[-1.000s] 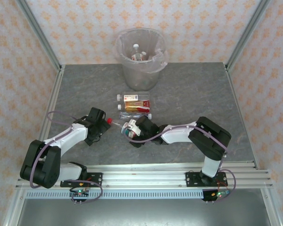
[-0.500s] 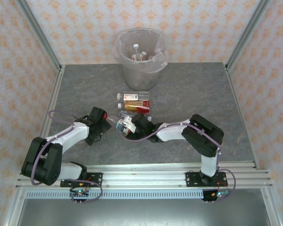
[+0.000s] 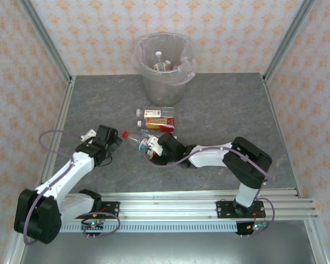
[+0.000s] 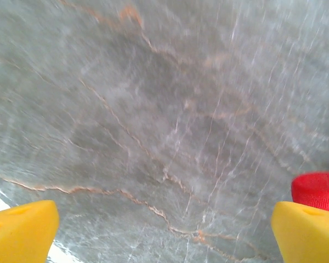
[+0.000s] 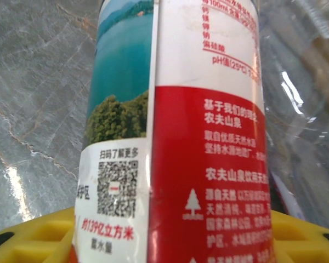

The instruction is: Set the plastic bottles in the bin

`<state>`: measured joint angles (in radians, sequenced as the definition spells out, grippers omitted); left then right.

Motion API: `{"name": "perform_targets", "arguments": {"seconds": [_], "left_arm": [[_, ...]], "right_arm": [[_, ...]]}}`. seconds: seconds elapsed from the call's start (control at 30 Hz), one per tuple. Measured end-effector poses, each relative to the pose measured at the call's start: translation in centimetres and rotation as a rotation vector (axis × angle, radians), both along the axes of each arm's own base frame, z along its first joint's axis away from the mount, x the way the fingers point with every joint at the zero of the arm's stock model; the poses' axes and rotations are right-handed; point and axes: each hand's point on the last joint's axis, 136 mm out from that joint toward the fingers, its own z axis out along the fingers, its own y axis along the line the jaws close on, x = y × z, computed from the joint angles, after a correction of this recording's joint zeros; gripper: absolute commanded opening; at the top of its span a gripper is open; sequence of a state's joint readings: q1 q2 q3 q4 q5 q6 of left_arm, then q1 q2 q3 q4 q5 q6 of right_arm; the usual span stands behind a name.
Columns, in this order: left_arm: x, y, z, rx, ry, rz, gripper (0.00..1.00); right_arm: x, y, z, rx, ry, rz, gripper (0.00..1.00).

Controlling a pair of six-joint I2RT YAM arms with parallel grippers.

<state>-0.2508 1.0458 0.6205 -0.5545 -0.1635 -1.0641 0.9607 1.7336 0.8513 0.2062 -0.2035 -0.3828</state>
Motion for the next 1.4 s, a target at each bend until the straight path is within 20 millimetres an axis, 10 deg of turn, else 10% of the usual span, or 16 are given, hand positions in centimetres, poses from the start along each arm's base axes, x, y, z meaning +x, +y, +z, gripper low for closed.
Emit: {"name": "perform_targets", "arguments": {"seconds": [0.33, 0.87, 1.4], "left_arm": [[-0.9, 3.0, 2.0, 0.061, -0.067, 0.127, 1.00], [-1.0, 3.1, -0.8, 0.092, 0.062, 0.123, 1.00], [0.2, 1.5, -2.0, 0.036, 0.093, 0.049, 1.00]], "right_arm": [[0.5, -1.0, 5.3, 0.081, -0.094, -0.039, 0.40], [5.8, -3.3, 14.2, 0.300, -0.217, -0.200, 0.38], [16.2, -6.7, 31.7, 0.565, -0.432, -0.368, 0.38]]}}
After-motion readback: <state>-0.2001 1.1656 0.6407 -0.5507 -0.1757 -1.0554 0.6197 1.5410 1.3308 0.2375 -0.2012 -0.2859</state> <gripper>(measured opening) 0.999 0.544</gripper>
